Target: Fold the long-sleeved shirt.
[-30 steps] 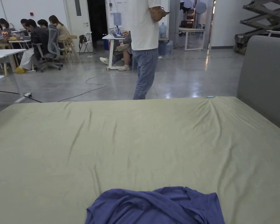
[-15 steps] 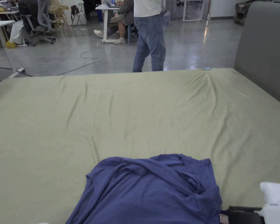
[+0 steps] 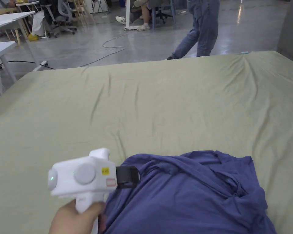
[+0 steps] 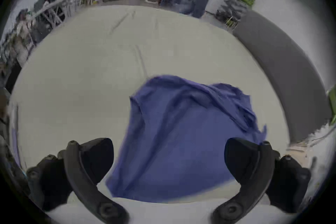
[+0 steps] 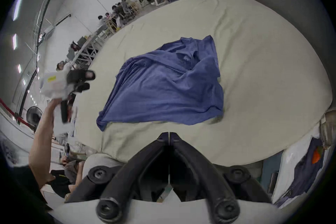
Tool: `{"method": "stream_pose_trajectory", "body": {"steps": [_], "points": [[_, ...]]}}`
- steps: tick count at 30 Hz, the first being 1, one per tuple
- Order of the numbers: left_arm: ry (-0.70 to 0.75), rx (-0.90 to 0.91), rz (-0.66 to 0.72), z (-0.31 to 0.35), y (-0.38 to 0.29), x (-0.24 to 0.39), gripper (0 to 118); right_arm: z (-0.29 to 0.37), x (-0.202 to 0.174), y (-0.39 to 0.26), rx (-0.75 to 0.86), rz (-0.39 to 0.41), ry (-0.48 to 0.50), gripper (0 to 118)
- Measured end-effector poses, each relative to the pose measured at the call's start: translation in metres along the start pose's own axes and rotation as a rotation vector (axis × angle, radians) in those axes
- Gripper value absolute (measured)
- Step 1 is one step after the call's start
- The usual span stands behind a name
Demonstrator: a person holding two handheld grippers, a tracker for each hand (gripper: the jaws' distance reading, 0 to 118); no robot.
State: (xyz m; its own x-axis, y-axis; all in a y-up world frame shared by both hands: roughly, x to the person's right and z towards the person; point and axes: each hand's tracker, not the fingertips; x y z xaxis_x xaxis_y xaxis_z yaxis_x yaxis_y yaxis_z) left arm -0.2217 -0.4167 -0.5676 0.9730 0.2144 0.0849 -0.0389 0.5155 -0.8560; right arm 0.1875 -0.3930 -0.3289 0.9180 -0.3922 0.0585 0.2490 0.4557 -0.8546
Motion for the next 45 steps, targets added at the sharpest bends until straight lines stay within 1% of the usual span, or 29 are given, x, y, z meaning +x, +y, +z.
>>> {"method": "stream_pose_trajectory", "body": {"steps": [2,6,10,11,12,13,14,15,16,17,18,19,20,22,23,24,25,26,27,28,29,30,31,32,34,35,38,41,45], "points": [[0.041,-0.039,-0.003,-0.042,0.026,-0.007,118,-0.003,0.008,0.002,-0.007,-0.024,-0.039,0],[0.149,-0.099,-0.021,-0.114,0.057,-0.019,117,-0.006,0.016,0.003,-0.011,-0.044,-0.059,0],[0.169,-0.106,-0.068,-0.148,0.057,-0.016,103,-0.009,0.023,0.006,-0.023,-0.04,-0.089,0],[0.197,-0.151,-0.128,-0.152,0.053,-0.012,91,-0.01,0.024,0.008,-0.027,-0.034,-0.102,0],[0.241,-0.191,-0.182,-0.154,0.051,-0.008,57,-0.012,0.024,0.01,-0.03,-0.03,-0.122,0],[0.226,-0.165,-0.193,-0.148,0.05,-0.004,48,-0.013,0.026,0.013,-0.034,-0.026,-0.138,0],[0.209,-0.133,-0.181,-0.141,0.05,0.001,34,-0.016,0.029,0.016,-0.038,-0.025,-0.145,0],[0.179,-0.137,-0.203,-0.136,0.049,0.007,8,-0.019,0.031,0.021,-0.045,-0.027,-0.15,1],[0.163,-0.147,-0.237,-0.133,0.049,0.013,7,-0.023,0.032,0.026,-0.054,-0.031,-0.154,24],[0.18,-0.148,-0.27,-0.128,0.048,0.017,7,-0.028,0.034,0.031,-0.06,-0.029,-0.162,57],[0.192,-0.137,-0.293,-0.123,0.048,0.02,7,-0.035,0.036,0.037,-0.062,-0.027,-0.167,102],[0.185,-0.129,-0.29,-0.117,0.049,0.021,7,-0.044,0.038,0.043,-0.068,-0.026,-0.198,116],[0.173,-0.122,-0.281,-0.112,0.05,0.021,7,-0.051,0.038,0.052,-0.069,-0.018,-0.209,117],[0.151,-0.102,-0.245,-0.1,0.057,0.019,7,-0.073,0.042,0.065,-0.096,0.018,-0.207,117],[0.177,-0.079,-0.255,-0.092,0.057,0.02,7,-0.087,0.044,0.069,-0.146,0.022,-0.228,117],[0.22,-0.045,-0.308,-0.084,0.059,0.022,7,-0.103,0.046,0.072,-0.207,0.027,-0.215,113],[0.235,-0.027,-0.334,-0.077,0.061,0.023,7,-0.117,0.049,0.072,-0.256,0.032,-0.209,101],[0.22,-0.023,-0.323,-0.07,0.062,0.022,7,-0.128,0.051,0.071,-0.276,0.029,-0.219,76],[0.199,-0.024,-0.301,-0.063,0.064,0.02,7,-0.138,0.05,0.07,-0.292,0.044,-0.241,26],[0.168,-0.025,-0.261,-0.057,0.066,0.016,7,-0.145,0.049,0.068,-0.301,0.057,-0.271,16],[0.135,-0.034,-0.205,-0.053,0.067,0.013,7,-0.148,0.048,0.066,-0.288,0.069,-0.343,16],[0.109,-0.038,-0.157,-0.046,0.068,0.009,7,-0.144,0.048,0.065,-0.272,0.055,-0.282,14],[0.09,-0.039,-0.121,-0.039,0.069,0.006,7,-0.137,0.046,0.067,-0.262,0.053,-0.29,6],[0.087,-0.038,-0.109,-0.032,0.07,0.003,7,-0.129,0.045,0.066,-0.239,0.045,-0.29,5],[0.084,-0.027,-0.105,-0.01,0.07,0.003,6,-0.105,0.043,0.067,-0.154,0.03,-0.228,5],[0.073,-0.015,-0.098,0.002,0.071,0.002,6,-0.087,0.039,0.07,-0.106,0.049,-0.197,5],[0.004,0.03,-0.043,0.042,0.077,0.004,6,-0.034,0.021,0.089,0.014,0.124,-0.187,4],[-0.091,0.072,0.02,0.089,0.094,0.003,6,0.024,0.0,0.126,0.143,0.175,-0.181,4],[-0.11,0.181,0.055,0.152,0.13,0.003,5,0.089,-0.026,0.195,0.305,0.277,-0.315,4]]}}
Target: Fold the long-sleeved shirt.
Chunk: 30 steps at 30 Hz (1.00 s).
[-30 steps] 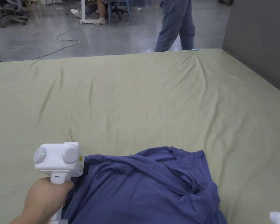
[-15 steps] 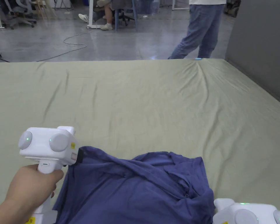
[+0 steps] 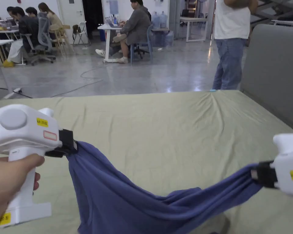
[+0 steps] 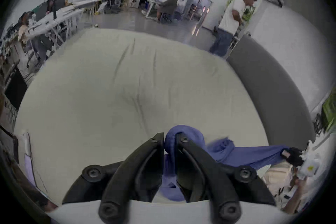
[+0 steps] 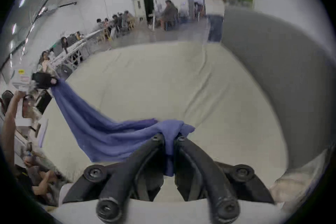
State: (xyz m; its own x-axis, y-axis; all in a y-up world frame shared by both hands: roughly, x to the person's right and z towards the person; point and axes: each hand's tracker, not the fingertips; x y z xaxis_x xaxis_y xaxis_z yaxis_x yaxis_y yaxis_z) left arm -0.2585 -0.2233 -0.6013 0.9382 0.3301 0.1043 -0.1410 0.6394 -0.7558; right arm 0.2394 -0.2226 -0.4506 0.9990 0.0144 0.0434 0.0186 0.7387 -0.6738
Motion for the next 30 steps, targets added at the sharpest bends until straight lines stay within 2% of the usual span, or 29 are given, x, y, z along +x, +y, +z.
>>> {"method": "stream_pose_trajectory", "body": {"steps": [4,10,13,16,20,23,28,30], "points": [[-0.004,0.118,0.093,0.05,0.058,-0.005,5,0.027,0.017,0.093,0.112,0.041,-0.136,4],[-0.029,0.233,0.232,0.104,0.147,-0.006,5,0.053,0.034,0.228,0.193,-0.002,-0.199,4],[-0.042,0.29,0.222,0.124,0.19,0.012,5,0.063,0.031,0.286,0.236,-0.016,-0.211,4],[0.013,0.335,0.123,0.139,0.231,0.041,5,0.072,0.023,0.339,0.277,-0.002,-0.255,4],[0.021,0.414,0.098,0.147,0.262,0.062,5,0.08,0.016,0.382,0.306,-0.016,-0.271,4],[0.02,0.435,0.131,0.147,0.277,0.063,5,0.081,0.017,0.401,0.328,-0.046,-0.265,4],[0.019,0.437,0.153,0.129,0.282,0.056,5,0.059,0.019,0.402,0.305,-0.043,-0.248,4],[0.024,0.438,0.157,0.115,0.277,0.05,5,0.041,0.023,0.394,0.283,-0.046,-0.213,4]]}}
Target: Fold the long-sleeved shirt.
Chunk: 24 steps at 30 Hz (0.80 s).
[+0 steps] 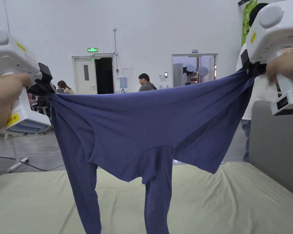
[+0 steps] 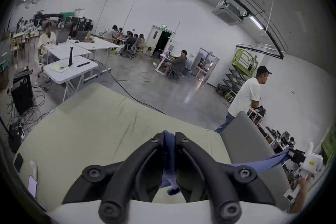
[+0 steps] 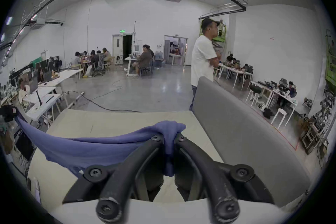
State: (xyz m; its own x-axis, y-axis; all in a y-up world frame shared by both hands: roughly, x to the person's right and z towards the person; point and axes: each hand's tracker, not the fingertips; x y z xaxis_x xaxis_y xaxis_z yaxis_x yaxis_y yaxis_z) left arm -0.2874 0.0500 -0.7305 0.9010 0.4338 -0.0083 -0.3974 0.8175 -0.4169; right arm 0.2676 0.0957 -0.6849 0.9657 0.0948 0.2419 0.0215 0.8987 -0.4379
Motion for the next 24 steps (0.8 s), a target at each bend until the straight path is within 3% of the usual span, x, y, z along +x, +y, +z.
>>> {"method": "stream_pose_trajectory", "body": {"steps": [3,7,14,17,20,24], "points": [[0.03,-0.011,0.016,-0.025,-0.027,-0.017,5,-0.036,-0.003,-0.028,-0.078,0.034,0.048,4],[0.076,-0.158,0.054,-0.076,-0.096,-0.055,5,-0.097,-0.011,-0.106,-0.197,0.067,0.082,4],[0.183,-0.447,0.134,-0.151,-0.27,-0.14,5,-0.203,-0.033,-0.335,-0.566,0.0,0.16,4],[0.235,-0.561,0.153,-0.159,-0.329,-0.174,5,-0.218,-0.031,-0.412,-0.659,0.026,0.159,4],[0.298,-0.587,0.009,-0.152,-0.357,-0.195,5,-0.211,-0.022,-0.46,-0.699,0.043,0.209,4],[0.226,-0.641,0.036,-0.129,-0.366,-0.224,5,-0.174,0.004,-0.48,-0.681,0.064,0.242,4]]}}
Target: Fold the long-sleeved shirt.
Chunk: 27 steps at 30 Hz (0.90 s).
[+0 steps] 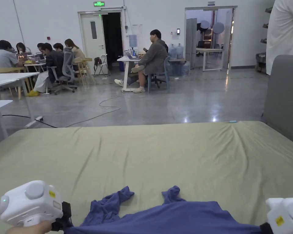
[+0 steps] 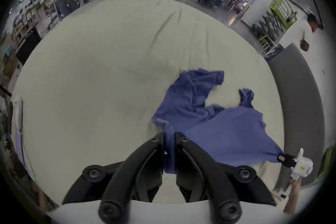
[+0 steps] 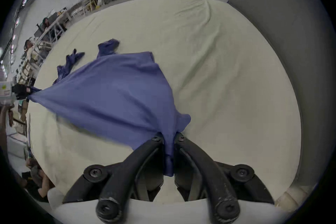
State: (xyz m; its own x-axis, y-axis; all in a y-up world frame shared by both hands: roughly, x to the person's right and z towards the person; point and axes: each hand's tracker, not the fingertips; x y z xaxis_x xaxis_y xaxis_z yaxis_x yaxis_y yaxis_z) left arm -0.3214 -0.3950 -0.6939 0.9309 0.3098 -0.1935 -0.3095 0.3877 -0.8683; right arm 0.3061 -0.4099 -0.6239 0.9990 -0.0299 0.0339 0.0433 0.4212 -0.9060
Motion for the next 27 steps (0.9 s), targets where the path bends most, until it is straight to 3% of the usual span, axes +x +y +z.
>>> {"method": "stream_pose_trajectory", "body": {"steps": [2,5,11,16,22,27], "points": [[-0.033,-0.008,-0.013,0.018,-0.019,-0.01,5,0.025,0.004,-0.024,0.03,-0.006,0.034,4],[-0.045,-0.032,-0.061,0.043,-0.052,-0.022,5,0.058,0.003,-0.066,0.05,0.054,0.017,4],[-0.092,-0.085,-0.024,0.08,-0.141,-0.052,5,0.096,0.001,-0.168,0.021,0.062,0.041,4],[-0.115,-0.127,0.048,0.077,-0.206,-0.079,5,0.083,-0.01,-0.237,-0.065,0.136,0.0,4],[-0.122,-0.116,0.189,0.049,-0.233,-0.12,5,0.057,-0.012,-0.265,-0.12,0.139,-0.01,4],[0.057,-0.152,0.131,0.015,-0.253,-0.128,5,0.03,-0.021,-0.273,-0.205,0.1,-0.016,4]]}}
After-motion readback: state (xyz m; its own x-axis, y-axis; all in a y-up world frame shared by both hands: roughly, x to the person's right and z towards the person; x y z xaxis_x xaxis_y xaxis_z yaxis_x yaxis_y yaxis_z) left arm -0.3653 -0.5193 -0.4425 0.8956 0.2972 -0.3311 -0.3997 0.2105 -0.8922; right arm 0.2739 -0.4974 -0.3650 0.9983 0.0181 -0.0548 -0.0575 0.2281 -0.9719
